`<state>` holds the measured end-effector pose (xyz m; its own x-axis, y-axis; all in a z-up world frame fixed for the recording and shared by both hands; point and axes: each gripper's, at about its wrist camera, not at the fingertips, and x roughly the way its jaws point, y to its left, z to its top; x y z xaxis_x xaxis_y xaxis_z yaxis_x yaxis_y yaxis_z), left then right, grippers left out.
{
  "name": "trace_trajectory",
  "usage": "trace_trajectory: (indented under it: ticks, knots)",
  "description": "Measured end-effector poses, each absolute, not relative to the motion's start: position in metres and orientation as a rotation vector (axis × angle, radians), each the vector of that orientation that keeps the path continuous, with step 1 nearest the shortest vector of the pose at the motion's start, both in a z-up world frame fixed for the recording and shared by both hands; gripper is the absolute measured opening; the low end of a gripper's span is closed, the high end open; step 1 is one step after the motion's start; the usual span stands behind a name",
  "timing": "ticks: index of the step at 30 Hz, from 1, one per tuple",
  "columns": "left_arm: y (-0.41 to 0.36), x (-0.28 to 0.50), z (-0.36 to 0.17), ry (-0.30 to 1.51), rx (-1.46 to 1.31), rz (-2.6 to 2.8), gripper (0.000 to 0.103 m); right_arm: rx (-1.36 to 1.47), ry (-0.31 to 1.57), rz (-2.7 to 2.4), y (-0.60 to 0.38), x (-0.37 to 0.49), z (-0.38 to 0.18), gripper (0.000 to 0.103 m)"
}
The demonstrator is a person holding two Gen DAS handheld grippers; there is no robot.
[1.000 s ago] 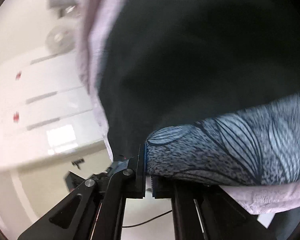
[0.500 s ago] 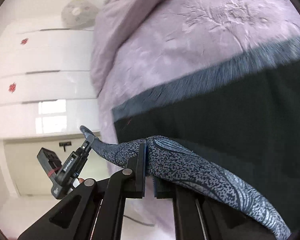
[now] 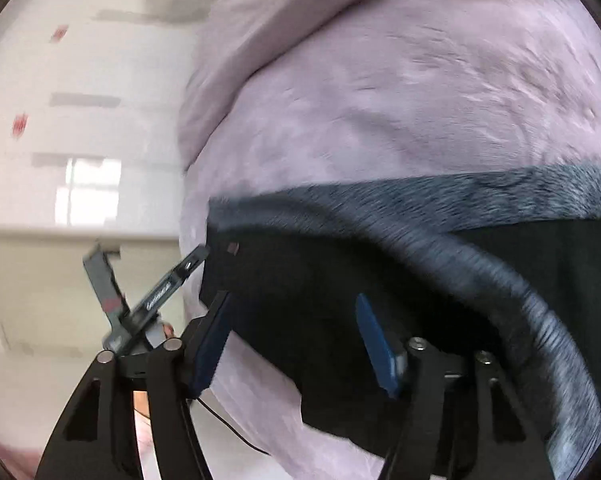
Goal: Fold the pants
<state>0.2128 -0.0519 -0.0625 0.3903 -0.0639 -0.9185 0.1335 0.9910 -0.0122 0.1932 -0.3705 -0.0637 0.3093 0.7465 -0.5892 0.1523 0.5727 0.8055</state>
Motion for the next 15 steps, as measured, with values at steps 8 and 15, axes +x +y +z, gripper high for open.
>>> trace_trajectory:
  ticks: [8,15]
  knots:
    - [-0.068,0.136,-0.061,1.251,0.137,-0.222,0.061,0.886,1.243,0.279,-0.391,0.202,-0.091,0.051]
    - [-0.117,0.067,-0.036,1.291,0.211,-0.536,0.061,0.924,1.123,0.159,-0.446,0.071,-0.021,0.06]
